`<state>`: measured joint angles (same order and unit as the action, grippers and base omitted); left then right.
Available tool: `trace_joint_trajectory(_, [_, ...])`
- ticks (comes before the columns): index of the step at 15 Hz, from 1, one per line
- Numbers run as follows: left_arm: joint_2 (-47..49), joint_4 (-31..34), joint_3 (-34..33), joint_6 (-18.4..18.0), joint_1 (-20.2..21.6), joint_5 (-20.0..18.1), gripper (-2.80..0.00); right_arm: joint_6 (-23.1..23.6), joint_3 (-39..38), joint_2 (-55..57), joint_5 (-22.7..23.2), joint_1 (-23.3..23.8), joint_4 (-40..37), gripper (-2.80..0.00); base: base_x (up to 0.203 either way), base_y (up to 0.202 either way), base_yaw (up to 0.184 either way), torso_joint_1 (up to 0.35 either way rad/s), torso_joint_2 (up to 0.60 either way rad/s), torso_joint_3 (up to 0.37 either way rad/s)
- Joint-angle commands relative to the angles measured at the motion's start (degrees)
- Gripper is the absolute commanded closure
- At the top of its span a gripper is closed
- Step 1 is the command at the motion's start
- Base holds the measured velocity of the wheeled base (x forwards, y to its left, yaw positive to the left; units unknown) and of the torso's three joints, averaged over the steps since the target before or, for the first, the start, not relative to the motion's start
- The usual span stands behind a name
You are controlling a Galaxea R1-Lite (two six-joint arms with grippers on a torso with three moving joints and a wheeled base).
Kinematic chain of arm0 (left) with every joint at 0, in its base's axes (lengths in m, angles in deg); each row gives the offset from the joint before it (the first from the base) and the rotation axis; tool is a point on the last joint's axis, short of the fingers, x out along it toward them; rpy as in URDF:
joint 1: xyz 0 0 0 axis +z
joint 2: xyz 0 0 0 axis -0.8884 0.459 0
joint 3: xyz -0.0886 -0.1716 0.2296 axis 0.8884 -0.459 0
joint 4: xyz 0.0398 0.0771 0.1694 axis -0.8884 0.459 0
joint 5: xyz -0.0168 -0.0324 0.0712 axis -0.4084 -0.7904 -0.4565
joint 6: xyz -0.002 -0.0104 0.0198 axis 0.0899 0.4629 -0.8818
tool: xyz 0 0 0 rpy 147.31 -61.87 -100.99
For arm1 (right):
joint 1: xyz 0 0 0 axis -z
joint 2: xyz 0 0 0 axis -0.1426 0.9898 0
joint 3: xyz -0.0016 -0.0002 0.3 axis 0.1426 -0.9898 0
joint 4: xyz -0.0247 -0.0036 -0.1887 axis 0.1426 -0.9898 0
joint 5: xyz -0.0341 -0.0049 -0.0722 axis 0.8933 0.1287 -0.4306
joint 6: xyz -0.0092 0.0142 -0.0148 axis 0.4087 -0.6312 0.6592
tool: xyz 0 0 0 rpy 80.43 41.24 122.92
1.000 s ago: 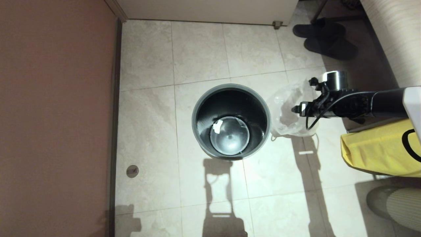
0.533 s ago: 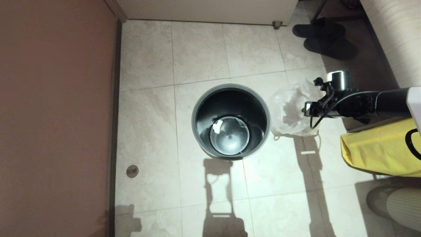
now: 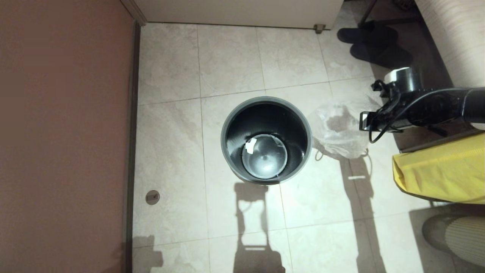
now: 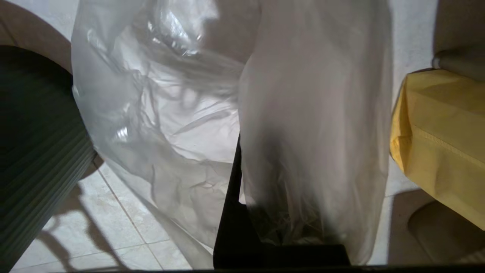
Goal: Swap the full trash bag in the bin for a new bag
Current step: Pick up the trash bag, then put the new garbage bag on the trash can
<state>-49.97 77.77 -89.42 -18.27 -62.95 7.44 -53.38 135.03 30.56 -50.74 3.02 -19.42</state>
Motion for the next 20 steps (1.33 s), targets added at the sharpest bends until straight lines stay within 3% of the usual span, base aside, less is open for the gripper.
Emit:
trace_joint_trajectory(1, [0.0,0.0,0.0,0.0,0.0,0.0,0.00,-0.4,-0.7,-7.7,0.1,-0.7,-3.1,0.00,0.000,0.000,0.000,0.000,0.00,0.000])
trace_joint_trajectory(11, [0.0,0.0,0.0,0.0,0.0,0.0,0.00,-2.0,-0.5,-32.6,0.3,-6.6,-9.8,0.00,0.000,0.000,0.000,0.000,0.00,0.000])
trace_joint_trajectory(15, [0.0,0.0,0.0,0.0,0.0,0.0,0.00,-9.9,0.9,-38.0,0.2,-16.2,-11.5,0.00,0.000,0.000,0.000,0.000,0.00,0.000])
trace_joint_trajectory(18, [0.0,0.0,0.0,0.0,0.0,0.0,0.00,-20.9,3.1,-37.8,0.4,-21.4,-11.7,0.00,0.000,0.000,0.000,0.000,0.00,0.000])
trace_joint_trajectory(20, [0.0,0.0,0.0,0.0,0.0,0.0,0.00,-27.6,3.1,-37.2,3.8,-23.9,-11.7,0.00,0.000,0.000,0.000,0.000,0.00,0.000])
